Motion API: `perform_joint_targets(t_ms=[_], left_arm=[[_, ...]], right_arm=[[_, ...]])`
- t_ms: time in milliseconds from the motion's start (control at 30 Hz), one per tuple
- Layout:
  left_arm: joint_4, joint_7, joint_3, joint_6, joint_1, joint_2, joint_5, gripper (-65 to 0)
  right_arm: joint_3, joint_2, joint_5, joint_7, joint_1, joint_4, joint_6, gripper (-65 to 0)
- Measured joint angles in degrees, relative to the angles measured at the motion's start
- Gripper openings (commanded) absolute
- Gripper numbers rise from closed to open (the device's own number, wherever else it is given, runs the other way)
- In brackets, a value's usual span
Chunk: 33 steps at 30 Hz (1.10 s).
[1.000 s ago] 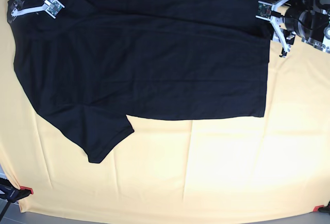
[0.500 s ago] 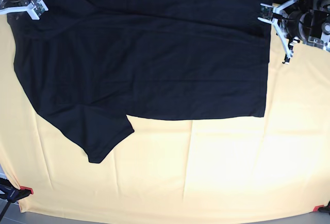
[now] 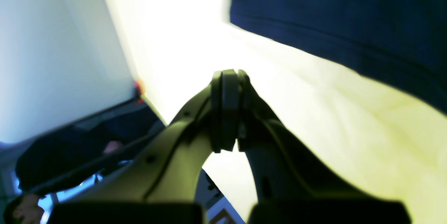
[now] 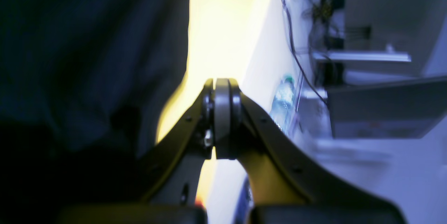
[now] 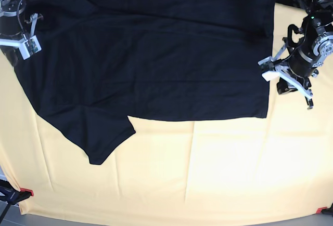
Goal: Fold the T-shirt properly
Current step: 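Release the edge and move both grippers to the shirt's front edge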
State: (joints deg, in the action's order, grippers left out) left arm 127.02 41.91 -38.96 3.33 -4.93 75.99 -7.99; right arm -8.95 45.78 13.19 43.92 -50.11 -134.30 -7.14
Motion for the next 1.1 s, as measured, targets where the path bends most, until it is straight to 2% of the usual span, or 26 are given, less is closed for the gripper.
perform_joint_targets(t_ms=[167, 300, 400, 500, 600, 667, 733, 833, 900, 1033, 1067, 1100], left_arm=[[-6.6, 0.3, 0.0, 8.9, 0.0, -8.0, -6.4, -65.0], [-11.7, 1.0, 0.6, 12.7, 0.3, -14.9, -8.2, -65.0], [-14.7, 1.1, 5.1, 15.0, 0.3, -19.6, -6.7, -65.0], [-17.6, -0.2, 12.6, 15.0, 0.1, -24.2, -0.8, -65.0], [-21.4, -2.8, 21.7, 13.4, 0.4, -28.8, 7.6, -65.0], [-24.0, -6.1, 27.8, 10.5, 0.2, -32.0, 14.4, -65.0], [-27.3, -8.8, 33.3, 6.2, 0.0, -35.1, 22.2, -65.0], [-33.9, -9.2, 40.2, -3.2, 0.1, -38.8, 33.2, -65.0], [-38.5, -9.1, 44.0, -6.8, -0.1, -41.1, 38.3, -65.0], [-47.3, -9.6, 50.5, -7.0, -0.9, -43.7, 45.6, -65.0], [-49.0, -9.6, 51.8, -6.9, -0.7, -43.8, 47.5, -61.9], [-50.6, -9.2, 52.6, -7.3, -0.6, -43.7, 49.4, -55.7]], right_arm=[[0.1, -0.1, -6.8, -3.5, 7.4, 0.0, 1.9, -65.0], [0.1, -0.2, -10.6, -5.2, 12.2, 4.6, 4.6, -65.0], [0.1, -0.2, -13.6, -4.1, 15.5, 10.4, 6.1, -65.0], [0.1, -0.3, -17.6, -4.2, 18.9, 15.0, 9.1, -65.0], [0.2, -0.3, -20.2, -4.5, 21.9, 18.5, 11.3, -65.0], [0.2, -0.3, -21.7, -4.5, 23.2, 19.8, 12.0, -65.0], [0.2, -0.3, -21.8, -4.3, 23.8, 20.1, 12.4, -65.0], [0.2, -0.3, -21.8, -4.3, 23.8, 20.1, 12.6, -65.0], [0.2, -0.4, -21.8, -4.4, 23.8, 20.1, 12.6, -65.0], [0.2, -0.4, -22.0, -4.0, 23.8, 20.1, 12.7, -65.0], [0.2, -0.4, -22.0, -3.8, 23.8, 20.1, 12.7, -65.0], [0.2, -0.4, -22.0, -3.8, 23.8, 20.1, 12.7, -65.0]])
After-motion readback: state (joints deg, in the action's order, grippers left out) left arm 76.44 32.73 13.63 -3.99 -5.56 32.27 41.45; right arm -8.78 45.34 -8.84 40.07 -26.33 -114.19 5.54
